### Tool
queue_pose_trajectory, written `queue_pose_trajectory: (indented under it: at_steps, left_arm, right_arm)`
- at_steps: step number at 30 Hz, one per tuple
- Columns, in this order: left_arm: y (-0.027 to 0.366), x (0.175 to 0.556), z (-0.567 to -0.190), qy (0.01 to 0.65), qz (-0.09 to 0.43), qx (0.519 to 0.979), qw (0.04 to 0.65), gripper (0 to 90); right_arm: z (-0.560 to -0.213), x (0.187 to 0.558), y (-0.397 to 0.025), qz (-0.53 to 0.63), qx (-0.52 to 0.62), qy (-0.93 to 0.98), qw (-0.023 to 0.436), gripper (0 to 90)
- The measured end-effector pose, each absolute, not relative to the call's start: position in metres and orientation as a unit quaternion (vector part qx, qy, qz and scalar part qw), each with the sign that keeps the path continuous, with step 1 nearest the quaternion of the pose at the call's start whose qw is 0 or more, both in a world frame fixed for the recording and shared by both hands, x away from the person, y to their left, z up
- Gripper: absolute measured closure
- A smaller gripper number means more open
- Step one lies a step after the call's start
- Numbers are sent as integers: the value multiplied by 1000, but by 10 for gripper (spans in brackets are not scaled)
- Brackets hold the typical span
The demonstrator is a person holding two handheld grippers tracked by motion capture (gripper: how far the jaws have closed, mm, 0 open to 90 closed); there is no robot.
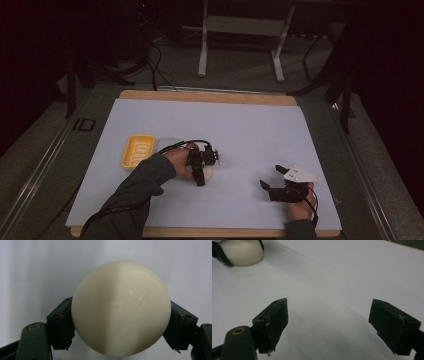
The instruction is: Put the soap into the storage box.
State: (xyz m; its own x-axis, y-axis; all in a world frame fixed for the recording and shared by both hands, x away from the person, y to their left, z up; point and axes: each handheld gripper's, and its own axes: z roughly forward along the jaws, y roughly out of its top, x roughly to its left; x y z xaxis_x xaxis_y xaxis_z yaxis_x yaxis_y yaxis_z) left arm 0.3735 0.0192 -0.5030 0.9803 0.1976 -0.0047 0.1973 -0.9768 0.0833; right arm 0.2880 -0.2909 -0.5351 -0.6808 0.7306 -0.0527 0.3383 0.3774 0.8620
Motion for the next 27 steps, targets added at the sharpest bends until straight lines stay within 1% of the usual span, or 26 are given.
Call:
queue_pose_trajectory:
  at_steps: [7, 27]
  left_arm:
    - [14, 373, -503, 99, 3, 995, 23, 231]
    - [12, 372, -503, 91, 5, 996, 16, 236]
  right_arm:
    - [-535, 288, -291, 447, 334, 800, 220, 157]
    - [-535, 288, -291, 447, 333, 801, 219, 157]
